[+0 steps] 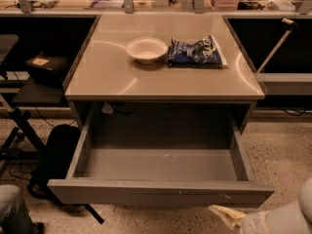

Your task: Close top drawer

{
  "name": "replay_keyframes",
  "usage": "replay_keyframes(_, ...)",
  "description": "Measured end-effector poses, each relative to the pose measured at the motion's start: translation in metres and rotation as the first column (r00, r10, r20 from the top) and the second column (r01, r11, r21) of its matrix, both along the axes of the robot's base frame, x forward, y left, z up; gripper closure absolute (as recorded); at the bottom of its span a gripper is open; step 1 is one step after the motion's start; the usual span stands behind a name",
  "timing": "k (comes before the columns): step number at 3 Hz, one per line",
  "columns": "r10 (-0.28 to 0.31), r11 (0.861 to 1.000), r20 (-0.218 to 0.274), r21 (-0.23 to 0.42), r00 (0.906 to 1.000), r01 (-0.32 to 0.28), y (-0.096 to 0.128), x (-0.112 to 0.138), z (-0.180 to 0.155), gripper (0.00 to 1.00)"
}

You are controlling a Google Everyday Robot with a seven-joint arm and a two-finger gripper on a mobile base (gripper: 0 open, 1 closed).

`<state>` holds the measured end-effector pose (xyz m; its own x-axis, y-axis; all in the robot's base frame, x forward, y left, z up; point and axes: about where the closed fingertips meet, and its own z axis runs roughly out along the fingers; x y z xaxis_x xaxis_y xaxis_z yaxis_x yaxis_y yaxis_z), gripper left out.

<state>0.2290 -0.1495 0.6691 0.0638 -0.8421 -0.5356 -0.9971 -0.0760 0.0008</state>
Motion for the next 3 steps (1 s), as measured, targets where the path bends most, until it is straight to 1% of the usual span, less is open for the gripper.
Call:
replay_keyframes(1, 0.057, 0.998, 0.031, -0.036, 0.9979, -0.056, 0.021, 0.035, -0.011, 0.0)
replay_keyframes(2, 0.029, 0.993, 0.067, -0.116, 0.9973, -0.021, 0.02, 0.067, -0.02, 0.0)
replay_keyframes(3, 0.009, 0.992, 0.061, -0.124, 0.9981, -0.001, 0.019, 0.067, -0.019, 0.0)
